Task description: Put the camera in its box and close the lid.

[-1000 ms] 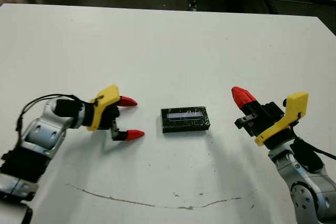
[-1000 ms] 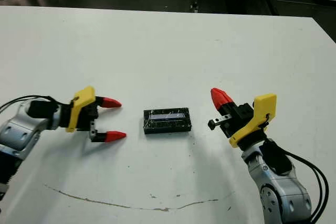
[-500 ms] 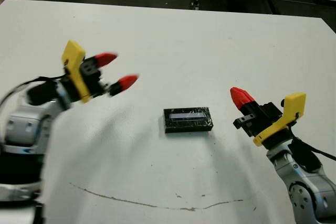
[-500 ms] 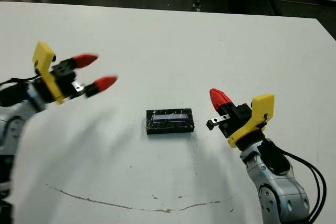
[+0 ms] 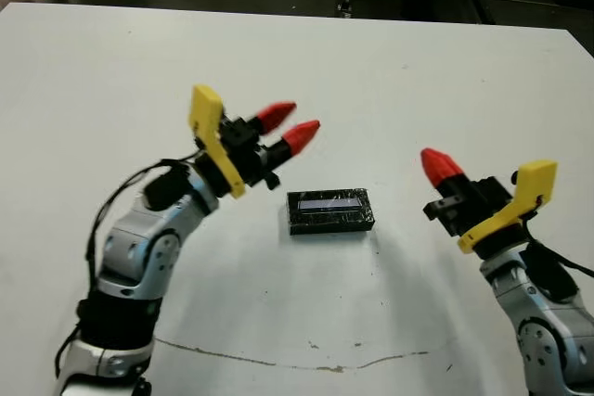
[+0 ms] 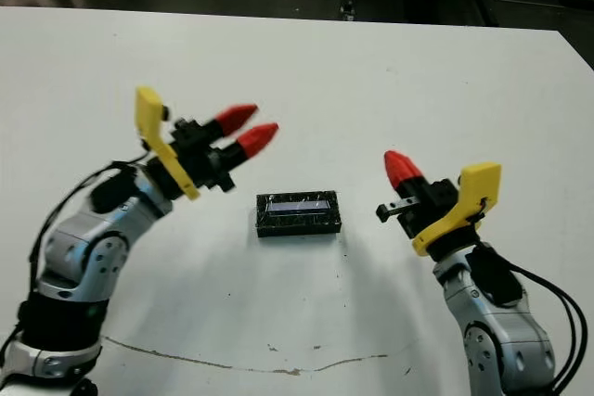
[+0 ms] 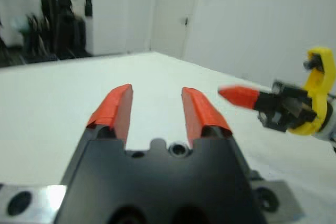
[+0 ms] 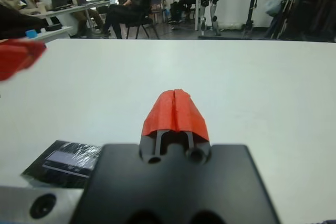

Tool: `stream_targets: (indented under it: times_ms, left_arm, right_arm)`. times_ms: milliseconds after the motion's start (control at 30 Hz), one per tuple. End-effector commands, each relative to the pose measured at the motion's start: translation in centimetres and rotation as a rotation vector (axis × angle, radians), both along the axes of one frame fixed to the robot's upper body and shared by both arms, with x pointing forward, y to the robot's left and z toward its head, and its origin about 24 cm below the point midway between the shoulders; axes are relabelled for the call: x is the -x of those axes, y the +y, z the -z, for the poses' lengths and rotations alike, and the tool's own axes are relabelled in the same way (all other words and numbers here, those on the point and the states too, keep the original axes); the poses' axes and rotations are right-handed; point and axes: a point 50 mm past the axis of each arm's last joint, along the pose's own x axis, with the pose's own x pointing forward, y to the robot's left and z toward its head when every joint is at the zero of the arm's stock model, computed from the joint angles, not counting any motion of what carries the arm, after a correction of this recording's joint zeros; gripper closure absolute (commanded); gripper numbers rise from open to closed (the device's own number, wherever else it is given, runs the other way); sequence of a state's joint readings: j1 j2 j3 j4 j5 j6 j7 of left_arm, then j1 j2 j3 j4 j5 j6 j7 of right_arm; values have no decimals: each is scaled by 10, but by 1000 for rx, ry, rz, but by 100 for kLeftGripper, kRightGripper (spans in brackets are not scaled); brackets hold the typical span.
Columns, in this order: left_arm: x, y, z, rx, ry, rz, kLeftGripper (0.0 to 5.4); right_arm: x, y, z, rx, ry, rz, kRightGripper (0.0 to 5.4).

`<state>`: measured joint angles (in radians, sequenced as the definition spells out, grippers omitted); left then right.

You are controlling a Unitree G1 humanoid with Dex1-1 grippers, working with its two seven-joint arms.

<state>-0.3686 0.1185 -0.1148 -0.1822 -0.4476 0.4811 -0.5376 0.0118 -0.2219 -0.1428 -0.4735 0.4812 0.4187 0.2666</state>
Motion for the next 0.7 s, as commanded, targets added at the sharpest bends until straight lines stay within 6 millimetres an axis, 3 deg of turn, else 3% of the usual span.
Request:
stream_targets:
  times_ms: [33,400,700]
  left_arm:
    - [6,-8,24,-90,82,-6,376]
    - [20,-31,66,-233,222,87,531]
    - [22,-48,82,-282,285,163,538]
  right_arm:
    - [-2,-7,-2,-12,-1,34,540]
    - [-3,-4,-5,-11,6,42,540]
    - [-2,0,-4,-18,12,29,540]
